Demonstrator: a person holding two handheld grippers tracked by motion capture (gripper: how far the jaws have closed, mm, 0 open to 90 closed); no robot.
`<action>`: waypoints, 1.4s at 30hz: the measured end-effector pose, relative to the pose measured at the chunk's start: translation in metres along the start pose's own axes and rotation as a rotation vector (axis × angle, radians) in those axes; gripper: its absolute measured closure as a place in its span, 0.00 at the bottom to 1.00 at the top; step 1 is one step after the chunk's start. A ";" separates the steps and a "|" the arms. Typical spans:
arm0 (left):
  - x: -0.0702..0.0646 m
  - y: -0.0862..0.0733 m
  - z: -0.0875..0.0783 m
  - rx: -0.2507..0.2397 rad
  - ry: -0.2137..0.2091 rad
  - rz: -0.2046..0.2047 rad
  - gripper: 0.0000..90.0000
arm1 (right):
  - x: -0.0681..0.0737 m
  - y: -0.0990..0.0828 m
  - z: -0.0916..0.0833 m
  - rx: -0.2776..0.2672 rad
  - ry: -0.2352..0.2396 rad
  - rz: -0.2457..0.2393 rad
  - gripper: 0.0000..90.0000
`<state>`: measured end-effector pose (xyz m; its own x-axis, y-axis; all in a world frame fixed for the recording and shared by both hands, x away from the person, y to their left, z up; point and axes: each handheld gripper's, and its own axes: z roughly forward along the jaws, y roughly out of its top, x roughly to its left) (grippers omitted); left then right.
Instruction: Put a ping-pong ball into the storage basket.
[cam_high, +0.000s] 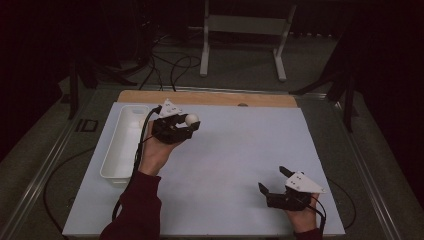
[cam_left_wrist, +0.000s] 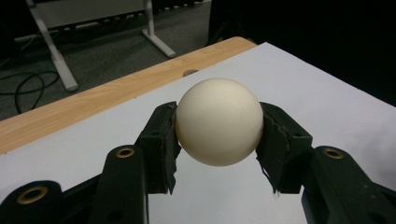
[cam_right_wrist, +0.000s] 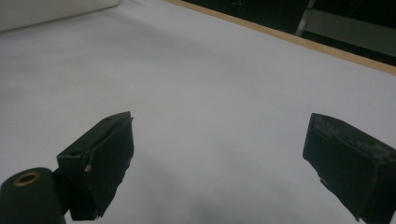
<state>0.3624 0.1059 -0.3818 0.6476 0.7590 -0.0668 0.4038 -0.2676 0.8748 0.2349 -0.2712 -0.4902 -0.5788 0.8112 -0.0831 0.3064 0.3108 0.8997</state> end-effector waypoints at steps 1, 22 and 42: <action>0.000 0.000 -0.001 -0.003 0.000 0.001 0.57 | 0.000 0.000 0.000 0.000 0.000 0.000 0.09; 0.006 0.001 -0.019 -0.021 -0.002 0.025 0.57 | 0.000 0.000 0.000 -0.002 0.002 0.000 0.09; 0.013 -0.001 -0.032 -0.029 -0.011 0.034 0.57 | 0.000 0.000 0.000 -0.002 0.004 0.002 0.09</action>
<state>0.3499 0.1343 -0.3679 0.6682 0.7428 -0.0420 0.3628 -0.2759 0.8901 0.2348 -0.2713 -0.4902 -0.5810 0.8100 -0.0793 0.3060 0.3077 0.9009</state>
